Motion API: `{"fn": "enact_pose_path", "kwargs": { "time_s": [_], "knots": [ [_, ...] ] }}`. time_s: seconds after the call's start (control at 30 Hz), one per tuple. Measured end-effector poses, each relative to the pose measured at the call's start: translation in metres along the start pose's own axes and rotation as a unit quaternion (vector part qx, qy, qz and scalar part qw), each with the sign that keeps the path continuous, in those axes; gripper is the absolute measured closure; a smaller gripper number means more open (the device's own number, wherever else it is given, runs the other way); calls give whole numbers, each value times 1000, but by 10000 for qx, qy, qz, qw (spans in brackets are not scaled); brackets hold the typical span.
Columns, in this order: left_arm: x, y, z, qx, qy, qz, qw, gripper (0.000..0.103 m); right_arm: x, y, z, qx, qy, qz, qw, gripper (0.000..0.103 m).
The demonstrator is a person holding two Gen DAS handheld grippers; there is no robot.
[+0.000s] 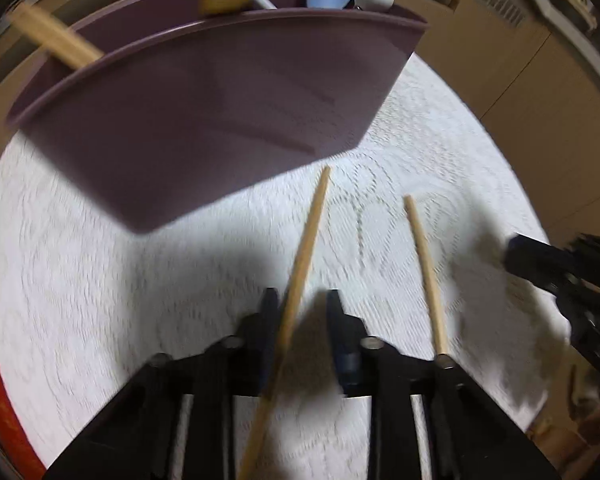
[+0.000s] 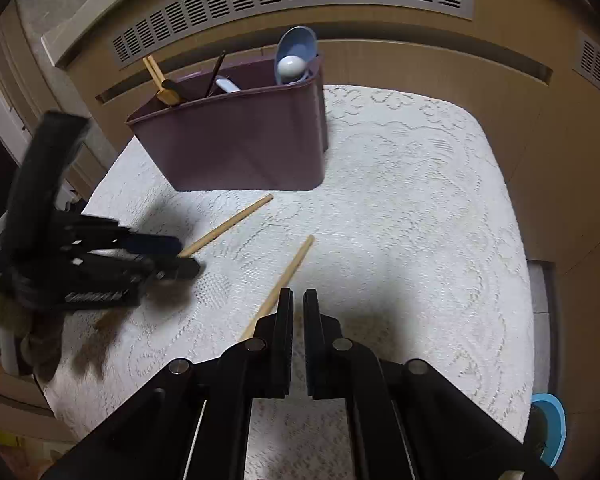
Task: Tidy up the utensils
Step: 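Grasp a wooden chopstick with the left gripper while the right grasps the other chopstick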
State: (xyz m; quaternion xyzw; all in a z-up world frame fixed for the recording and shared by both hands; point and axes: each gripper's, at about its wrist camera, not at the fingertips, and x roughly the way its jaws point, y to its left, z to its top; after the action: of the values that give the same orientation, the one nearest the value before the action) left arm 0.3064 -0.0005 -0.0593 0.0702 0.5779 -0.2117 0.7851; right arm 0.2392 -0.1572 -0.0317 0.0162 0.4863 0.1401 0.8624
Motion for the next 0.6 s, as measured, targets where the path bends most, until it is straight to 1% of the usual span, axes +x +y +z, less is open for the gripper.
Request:
{"fn": "enact_pose_path", "kwargs": {
  "time_s": [0.07, 0.13, 0.2, 0.27, 0.33, 0.43, 0.47, 0.53, 0.6],
  "knots": [
    [2, -6, 3, 158, -4, 186, 9997, 93, -1, -9, -4, -15, -41, -65, 10000, 98],
    [2, -11, -3, 333, -50, 268, 9991, 94, 1, -12, -8, -13, -15, -31, 10000, 96],
    [-3, -12, -13, 321, -128, 240, 9991, 94, 5, -12, -9, 54, 62, 75, 9999, 96],
    [-11, -9, -29, 117, -244, 165, 9995, 95, 12, -10, -8, 158, 170, 179, 9996, 95],
    [-21, -5, -48, -165, -508, 172, 9984, 95, 22, -7, -8, 268, 306, 248, 9989, 93],
    [-38, 0, -71, -588, -997, 344, 9927, 96, 39, -1, -5, 466, 530, 279, 9971, 92],
    [-42, 5, -79, -827, -1101, 275, 9901, 96, 44, 3, -3, 543, 598, 275, 9964, 92],
    [-44, 11, -87, -1114, -1109, 114, 9875, 96, 48, 12, 0, 658, 608, 241, 9957, 92],
    [-45, 16, -93, -1234, -1096, 64, 9863, 96, 52, 21, 4, 606, 663, 91, 9959, 89]
  ]
}}
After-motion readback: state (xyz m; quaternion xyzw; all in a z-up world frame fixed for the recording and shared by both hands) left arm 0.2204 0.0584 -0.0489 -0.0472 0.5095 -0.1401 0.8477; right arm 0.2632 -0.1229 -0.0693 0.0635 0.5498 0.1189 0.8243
